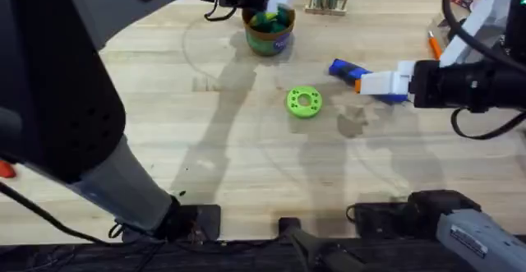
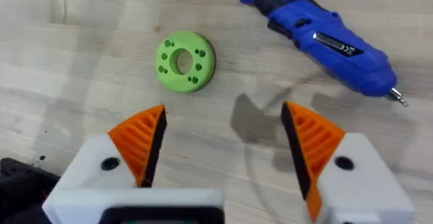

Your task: Pick up the gripper from the table and insert it into the empty holder that is missing its gripper. Then pick up a screw, insert it into the mounting hole, and use the screwdriver to tighten it. Finally, clean up the table by picking up the vegetable and placing it into the bucket.

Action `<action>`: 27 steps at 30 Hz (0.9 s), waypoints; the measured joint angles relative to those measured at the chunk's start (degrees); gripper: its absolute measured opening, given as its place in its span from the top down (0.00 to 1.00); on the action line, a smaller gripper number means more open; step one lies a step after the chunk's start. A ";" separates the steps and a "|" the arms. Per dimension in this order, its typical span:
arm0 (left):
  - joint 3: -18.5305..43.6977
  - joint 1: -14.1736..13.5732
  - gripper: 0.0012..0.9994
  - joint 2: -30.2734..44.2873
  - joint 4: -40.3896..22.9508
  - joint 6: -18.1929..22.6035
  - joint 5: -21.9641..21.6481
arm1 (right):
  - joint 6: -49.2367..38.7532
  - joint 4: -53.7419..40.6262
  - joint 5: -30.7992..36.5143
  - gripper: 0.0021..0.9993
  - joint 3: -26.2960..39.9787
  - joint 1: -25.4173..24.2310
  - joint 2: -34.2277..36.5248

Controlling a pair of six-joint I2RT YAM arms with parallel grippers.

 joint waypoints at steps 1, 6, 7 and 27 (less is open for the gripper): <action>0.00 0.00 0.02 -0.27 -1.44 -0.01 -0.02 | 0.00 0.00 0.00 0.01 0.00 0.00 0.00; -0.02 0.00 0.01 -4.74 -11.39 0.31 -0.28 | 0.00 0.00 0.00 0.01 0.00 0.00 0.00; -0.02 0.00 0.01 -6.35 -13.87 0.33 -0.70 | 0.00 0.00 0.00 0.01 0.00 0.00 0.00; -32.08 0.00 0.01 -49.93 -31.36 1.31 -9.57 | 0.02 -0.18 0.00 0.01 0.00 0.00 0.00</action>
